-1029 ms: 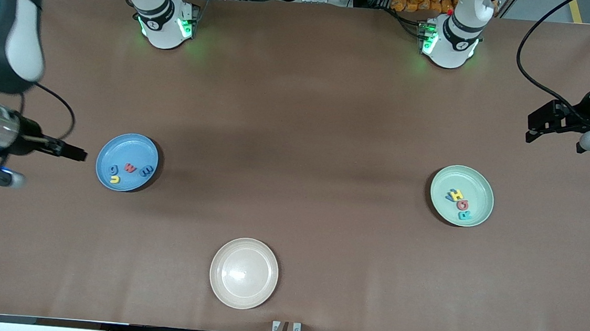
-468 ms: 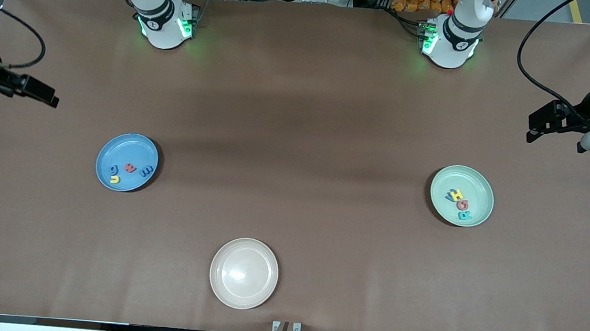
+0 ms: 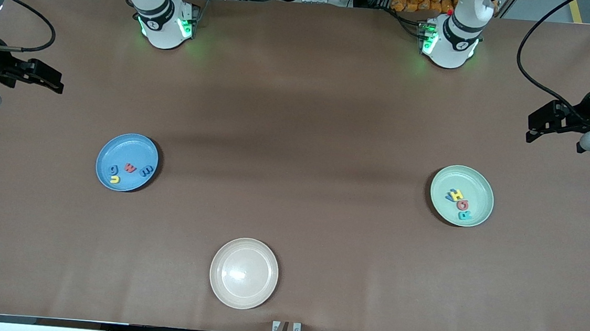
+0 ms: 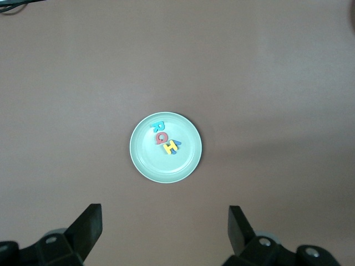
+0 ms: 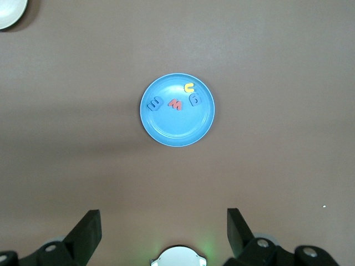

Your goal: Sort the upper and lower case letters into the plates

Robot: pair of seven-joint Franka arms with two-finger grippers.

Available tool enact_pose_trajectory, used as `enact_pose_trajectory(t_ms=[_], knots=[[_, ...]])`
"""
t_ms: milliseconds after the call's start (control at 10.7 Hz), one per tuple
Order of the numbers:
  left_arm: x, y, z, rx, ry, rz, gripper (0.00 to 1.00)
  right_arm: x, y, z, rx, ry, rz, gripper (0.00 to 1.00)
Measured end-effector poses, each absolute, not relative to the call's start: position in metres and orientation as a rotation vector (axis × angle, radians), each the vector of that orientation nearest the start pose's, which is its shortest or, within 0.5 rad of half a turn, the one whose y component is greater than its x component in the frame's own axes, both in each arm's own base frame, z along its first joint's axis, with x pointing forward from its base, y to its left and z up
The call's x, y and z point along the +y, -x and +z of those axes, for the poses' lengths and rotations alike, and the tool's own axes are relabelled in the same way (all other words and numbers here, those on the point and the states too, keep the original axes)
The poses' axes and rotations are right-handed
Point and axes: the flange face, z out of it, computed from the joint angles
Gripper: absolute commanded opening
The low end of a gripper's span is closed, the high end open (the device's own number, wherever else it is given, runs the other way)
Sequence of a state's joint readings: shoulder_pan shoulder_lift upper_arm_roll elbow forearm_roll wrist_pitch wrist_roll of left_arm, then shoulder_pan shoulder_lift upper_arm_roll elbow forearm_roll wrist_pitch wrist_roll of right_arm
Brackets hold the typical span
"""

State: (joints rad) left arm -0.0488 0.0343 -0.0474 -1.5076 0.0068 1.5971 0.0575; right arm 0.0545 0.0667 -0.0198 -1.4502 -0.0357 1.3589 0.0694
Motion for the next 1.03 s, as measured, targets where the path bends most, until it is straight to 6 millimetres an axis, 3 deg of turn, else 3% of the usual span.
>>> enact_pose_trajectory(t_ms=[561,1029], knots=[[-0.054,-0.566,0.639,0.241,3.127,-0.09,1.0,0.017,-0.549,0.621,0.051,3.174,0.291,1.0],[-0.051,-0.566,0.64,0.234,3.127,-0.095,1.0,0.016,-0.533,0.619,0.051,3.177,0.289,1.0]])
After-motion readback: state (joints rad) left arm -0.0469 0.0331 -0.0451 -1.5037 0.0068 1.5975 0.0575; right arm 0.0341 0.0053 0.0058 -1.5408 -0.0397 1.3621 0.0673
